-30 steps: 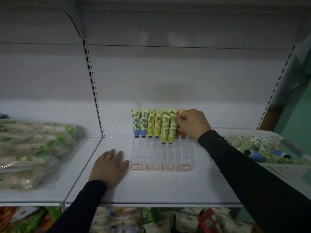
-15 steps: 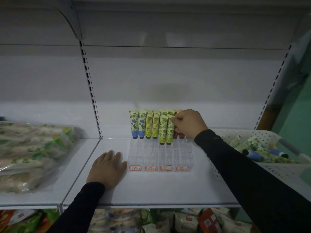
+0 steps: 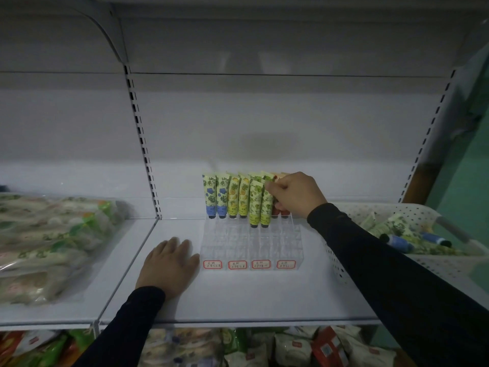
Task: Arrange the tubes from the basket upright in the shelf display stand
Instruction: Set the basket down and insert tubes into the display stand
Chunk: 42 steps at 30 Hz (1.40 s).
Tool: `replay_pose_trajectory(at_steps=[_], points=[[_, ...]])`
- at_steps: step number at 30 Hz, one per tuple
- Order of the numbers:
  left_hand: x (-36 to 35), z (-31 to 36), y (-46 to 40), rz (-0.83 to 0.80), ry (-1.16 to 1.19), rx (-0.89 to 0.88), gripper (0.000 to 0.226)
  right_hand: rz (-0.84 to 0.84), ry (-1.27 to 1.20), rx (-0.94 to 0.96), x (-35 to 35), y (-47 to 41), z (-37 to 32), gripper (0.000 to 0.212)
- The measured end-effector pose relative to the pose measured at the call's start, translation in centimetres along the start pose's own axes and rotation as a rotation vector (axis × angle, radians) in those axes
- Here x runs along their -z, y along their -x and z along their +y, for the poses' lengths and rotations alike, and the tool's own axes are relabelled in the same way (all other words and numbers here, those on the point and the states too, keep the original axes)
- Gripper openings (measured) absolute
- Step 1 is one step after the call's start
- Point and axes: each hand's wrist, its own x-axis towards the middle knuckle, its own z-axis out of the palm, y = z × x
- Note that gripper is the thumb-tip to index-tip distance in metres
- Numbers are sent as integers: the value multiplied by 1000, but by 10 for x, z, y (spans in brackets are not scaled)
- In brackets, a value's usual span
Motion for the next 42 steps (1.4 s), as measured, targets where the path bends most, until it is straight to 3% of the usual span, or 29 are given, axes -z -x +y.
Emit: replay_pose_trajectory(at_steps=[7,12,17,22,27,32,34,38,42], points=[[4,2,2,5,29,9,74,98,90,61,9,3,3,60],[6,3,3,-1,7,-1,82,27,114,72,28,23,12,38],[12,8,5,-34,10,29,83,41,231,108,50,44,35,38],[10,6,4,-60,-12,23,67,92,452,-172,75,57,69,43],[11,4,4,-82,-16,11,76,-34,566,-422,78,64,95,52],[10,5,3,-75,33,32,52,-133,554,-479,77,58,94,41],[12,6,3,-72,45,32,58,-148,525,-501,78,57,93,35],[13,6,5,-68,75,51,62,-25,456,-442,82,53,88,20],[9,2,3,-80,29,30,69,-13,377,-457,87,45,84,24]])
